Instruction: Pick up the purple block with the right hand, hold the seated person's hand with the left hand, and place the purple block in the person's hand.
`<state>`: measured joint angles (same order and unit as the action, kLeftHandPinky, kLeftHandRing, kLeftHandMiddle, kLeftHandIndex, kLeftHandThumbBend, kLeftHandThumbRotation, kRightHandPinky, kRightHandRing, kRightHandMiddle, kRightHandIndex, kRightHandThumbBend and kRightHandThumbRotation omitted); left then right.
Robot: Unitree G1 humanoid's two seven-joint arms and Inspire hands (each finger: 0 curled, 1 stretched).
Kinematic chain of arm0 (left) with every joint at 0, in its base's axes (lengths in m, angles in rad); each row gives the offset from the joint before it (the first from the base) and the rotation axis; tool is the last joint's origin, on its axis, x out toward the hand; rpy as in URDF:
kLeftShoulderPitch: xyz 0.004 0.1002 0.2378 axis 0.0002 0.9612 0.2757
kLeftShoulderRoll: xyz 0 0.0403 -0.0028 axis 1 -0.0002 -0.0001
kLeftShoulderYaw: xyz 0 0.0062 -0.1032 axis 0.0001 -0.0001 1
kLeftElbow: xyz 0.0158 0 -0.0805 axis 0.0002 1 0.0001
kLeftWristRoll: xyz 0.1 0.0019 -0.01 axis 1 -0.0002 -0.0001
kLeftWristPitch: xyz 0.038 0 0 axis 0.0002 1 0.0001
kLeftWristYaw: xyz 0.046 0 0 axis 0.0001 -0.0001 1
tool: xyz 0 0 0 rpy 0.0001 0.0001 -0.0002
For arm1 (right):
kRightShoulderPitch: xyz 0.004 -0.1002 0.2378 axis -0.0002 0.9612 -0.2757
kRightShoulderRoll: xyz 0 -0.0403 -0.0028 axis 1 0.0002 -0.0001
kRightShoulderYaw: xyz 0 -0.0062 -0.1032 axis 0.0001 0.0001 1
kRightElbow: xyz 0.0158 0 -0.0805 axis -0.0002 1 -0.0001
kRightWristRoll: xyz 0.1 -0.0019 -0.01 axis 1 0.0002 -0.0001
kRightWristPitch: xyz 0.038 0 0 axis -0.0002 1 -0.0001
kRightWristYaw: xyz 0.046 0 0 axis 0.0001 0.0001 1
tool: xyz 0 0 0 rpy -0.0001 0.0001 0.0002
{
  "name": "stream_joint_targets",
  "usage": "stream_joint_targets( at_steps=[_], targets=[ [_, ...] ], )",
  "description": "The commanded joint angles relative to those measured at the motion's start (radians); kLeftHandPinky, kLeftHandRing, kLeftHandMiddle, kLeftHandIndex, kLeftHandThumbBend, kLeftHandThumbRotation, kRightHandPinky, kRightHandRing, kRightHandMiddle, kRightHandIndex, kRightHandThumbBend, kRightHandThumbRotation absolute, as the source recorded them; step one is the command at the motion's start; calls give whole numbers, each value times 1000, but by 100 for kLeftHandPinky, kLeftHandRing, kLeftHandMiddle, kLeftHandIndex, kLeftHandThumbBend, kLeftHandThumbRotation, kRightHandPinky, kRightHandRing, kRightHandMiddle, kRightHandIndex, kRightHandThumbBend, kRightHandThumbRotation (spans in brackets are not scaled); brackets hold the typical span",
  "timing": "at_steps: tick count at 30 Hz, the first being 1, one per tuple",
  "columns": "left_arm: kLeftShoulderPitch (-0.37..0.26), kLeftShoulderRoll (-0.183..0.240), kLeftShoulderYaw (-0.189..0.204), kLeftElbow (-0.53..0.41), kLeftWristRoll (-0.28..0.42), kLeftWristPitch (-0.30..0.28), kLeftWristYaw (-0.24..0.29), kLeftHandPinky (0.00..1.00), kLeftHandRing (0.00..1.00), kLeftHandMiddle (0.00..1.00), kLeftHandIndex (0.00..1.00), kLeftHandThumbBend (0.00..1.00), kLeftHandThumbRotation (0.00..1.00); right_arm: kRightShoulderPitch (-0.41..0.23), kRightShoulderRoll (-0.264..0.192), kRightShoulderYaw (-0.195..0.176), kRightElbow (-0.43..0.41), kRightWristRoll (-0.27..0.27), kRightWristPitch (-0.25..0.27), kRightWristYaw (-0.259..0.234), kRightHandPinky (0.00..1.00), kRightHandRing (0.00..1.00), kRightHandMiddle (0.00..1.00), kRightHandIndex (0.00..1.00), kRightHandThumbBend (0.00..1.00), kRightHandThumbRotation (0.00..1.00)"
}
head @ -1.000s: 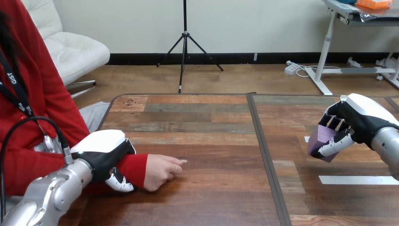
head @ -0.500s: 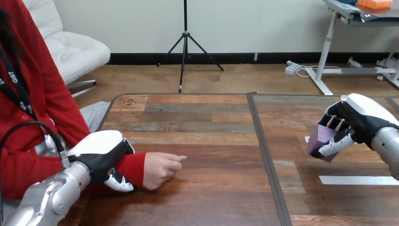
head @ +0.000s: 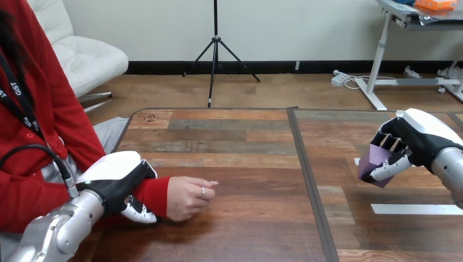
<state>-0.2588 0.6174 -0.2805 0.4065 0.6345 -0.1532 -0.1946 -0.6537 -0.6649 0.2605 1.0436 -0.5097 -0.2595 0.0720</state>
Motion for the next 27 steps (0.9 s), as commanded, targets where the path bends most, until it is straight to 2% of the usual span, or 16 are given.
stream_joint_targets(
  at_steps=[1,13,23,27],
  targets=[
    [-60,-13,71,-128,-59,1,22,17,22,30,31,58,0,-52,0,-26,-53,20,8,-21,38,44,49,50,71,0],
    [-73,-19,95,-218,-64,51,11,17,23,31,32,59,0,-53,8,-25,-71,22,27,-18,38,45,49,51,71,0],
    [-95,-37,108,-242,-90,24,50,18,23,31,31,63,0,-60,15,-20,-77,20,42,-14,37,44,49,51,72,0],
    [-112,-45,108,-247,-86,17,59,18,23,31,31,63,0,-65,21,-19,-71,20,41,-17,39,45,50,51,72,0]
  ],
)
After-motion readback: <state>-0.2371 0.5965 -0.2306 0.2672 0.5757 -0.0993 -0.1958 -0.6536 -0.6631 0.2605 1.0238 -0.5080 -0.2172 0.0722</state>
